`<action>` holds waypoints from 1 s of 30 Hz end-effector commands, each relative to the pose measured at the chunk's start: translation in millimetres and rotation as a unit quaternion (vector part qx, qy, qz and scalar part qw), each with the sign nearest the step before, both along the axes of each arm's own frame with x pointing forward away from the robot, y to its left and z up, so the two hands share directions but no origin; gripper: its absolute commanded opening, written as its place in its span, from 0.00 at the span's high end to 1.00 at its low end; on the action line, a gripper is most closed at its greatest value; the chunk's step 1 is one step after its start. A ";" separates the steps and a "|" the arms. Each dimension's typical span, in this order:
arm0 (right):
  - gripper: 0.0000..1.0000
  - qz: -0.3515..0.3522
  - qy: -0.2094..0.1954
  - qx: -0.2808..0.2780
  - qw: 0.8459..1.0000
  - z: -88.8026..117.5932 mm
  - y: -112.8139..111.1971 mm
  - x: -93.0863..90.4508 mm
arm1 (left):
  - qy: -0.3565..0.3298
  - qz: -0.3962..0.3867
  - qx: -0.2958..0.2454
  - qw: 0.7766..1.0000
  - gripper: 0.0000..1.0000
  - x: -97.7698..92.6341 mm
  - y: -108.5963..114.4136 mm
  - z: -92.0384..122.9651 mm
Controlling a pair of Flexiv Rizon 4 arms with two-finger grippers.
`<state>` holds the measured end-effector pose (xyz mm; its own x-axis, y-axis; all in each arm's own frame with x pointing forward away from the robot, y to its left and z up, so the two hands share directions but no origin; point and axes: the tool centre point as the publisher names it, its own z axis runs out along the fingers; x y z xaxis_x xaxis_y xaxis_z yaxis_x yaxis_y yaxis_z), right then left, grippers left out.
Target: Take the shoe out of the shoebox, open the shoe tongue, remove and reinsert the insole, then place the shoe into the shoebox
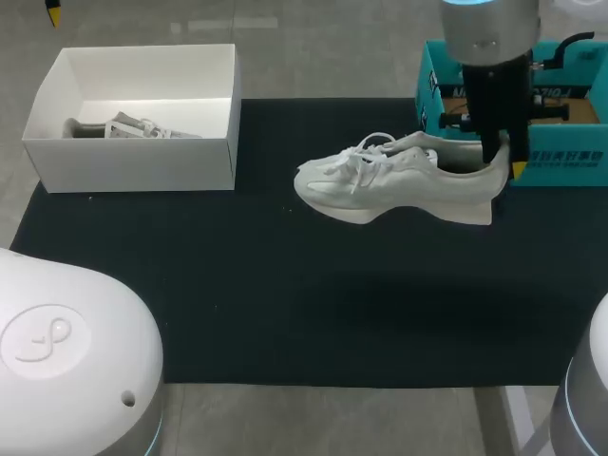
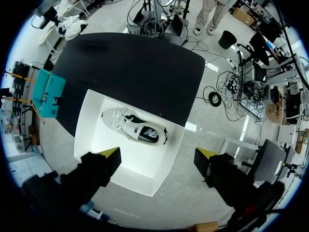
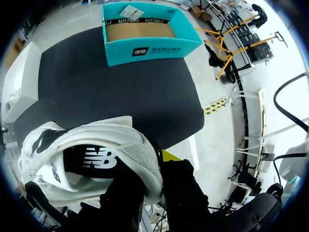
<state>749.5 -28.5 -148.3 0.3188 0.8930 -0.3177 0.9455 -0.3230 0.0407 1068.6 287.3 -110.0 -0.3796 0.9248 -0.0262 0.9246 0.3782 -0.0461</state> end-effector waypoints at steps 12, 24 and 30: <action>1.00 0.026 0.028 -0.003 0.999 -36.3 28.8 8.4 | 0.000 0.000 0.002 1.000 0.00 -0.6 0.0 0.7; 1.00 0.035 0.037 0.024 0.998 -92.5 35.2 3.9 | 0.000 0.000 0.002 1.000 0.00 -0.6 0.0 0.7; 1.00 0.025 0.039 0.031 0.998 -119.3 34.6 6.3 | 0.000 0.000 0.002 1.000 0.00 -0.6 0.0 0.7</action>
<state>755.2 9.4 -254.8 0.2450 0.9224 -0.2985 0.9618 -0.2701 -0.0454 1068.6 287.3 -110.0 -0.3796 0.9248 -0.0262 0.9246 0.3782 -0.0461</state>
